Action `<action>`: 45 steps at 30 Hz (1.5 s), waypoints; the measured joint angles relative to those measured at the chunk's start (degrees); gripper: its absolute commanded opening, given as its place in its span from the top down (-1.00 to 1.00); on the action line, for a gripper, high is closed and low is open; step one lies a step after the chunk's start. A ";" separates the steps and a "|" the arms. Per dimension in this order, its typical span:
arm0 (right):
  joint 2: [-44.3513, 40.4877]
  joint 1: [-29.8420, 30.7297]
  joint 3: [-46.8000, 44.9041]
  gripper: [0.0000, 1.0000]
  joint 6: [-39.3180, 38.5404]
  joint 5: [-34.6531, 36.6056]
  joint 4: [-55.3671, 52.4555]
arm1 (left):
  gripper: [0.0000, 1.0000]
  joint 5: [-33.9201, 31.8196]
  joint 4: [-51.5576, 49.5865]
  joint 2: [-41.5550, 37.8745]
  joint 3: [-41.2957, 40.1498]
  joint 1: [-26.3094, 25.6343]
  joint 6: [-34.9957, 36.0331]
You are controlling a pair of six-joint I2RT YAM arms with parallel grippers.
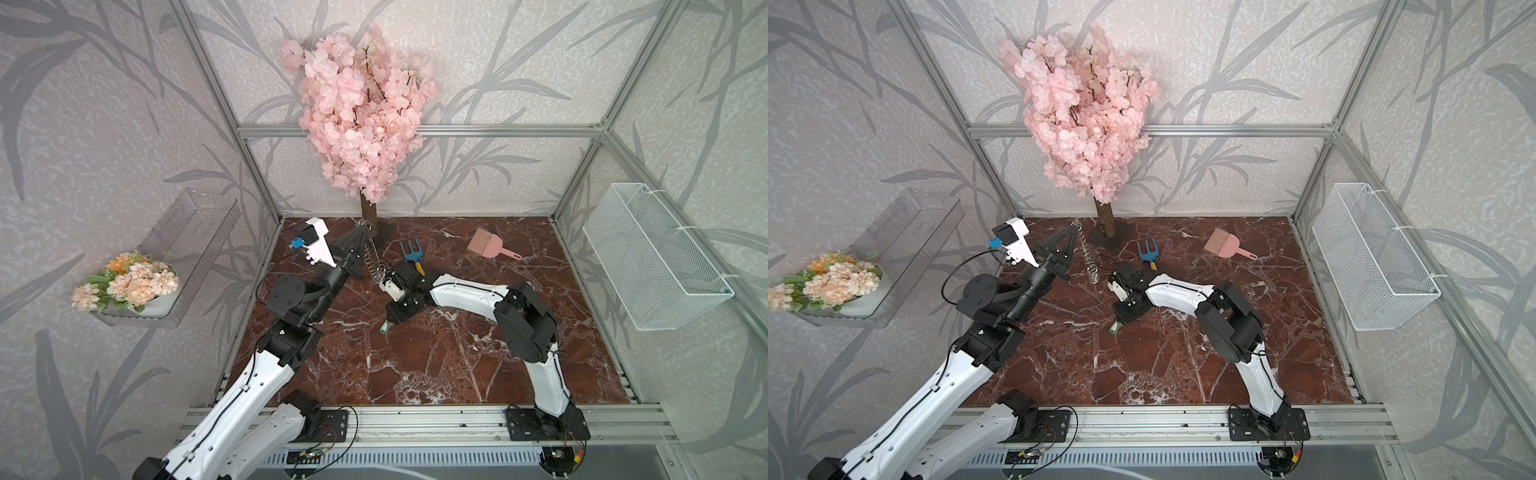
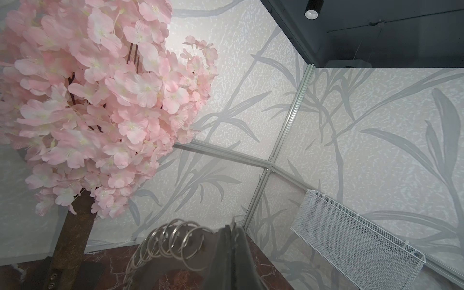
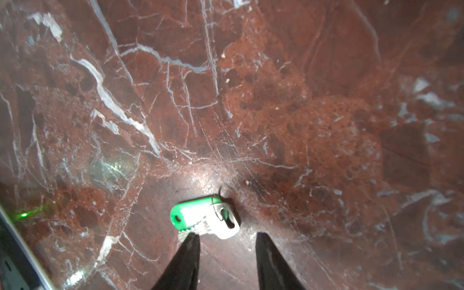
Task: Attach keys to a key ring
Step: Pick up the key from the center of the board.
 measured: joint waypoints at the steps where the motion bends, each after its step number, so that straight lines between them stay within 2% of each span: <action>1: 0.04 0.00 0.15 0.23 -0.61 -0.15 -0.17 | 1.00 0.00 0.00 0.00 0.00 0.00 0.00; 10: 1.90 0.17 4.96 0.40 -4.09 -1.25 -2.16 | 1.00 0.00 -0.04 0.20 0.00 0.00 0.00; 28: 4.63 0.85 7.32 0.40 -5.75 -1.81 -5.53 | 1.00 0.00 -0.31 0.24 0.00 0.22 0.00; 45: 7.06 0.87 9.49 0.58 -5.77 -1.86 -6.12 | 1.00 0.00 -0.50 0.24 0.00 0.22 -0.52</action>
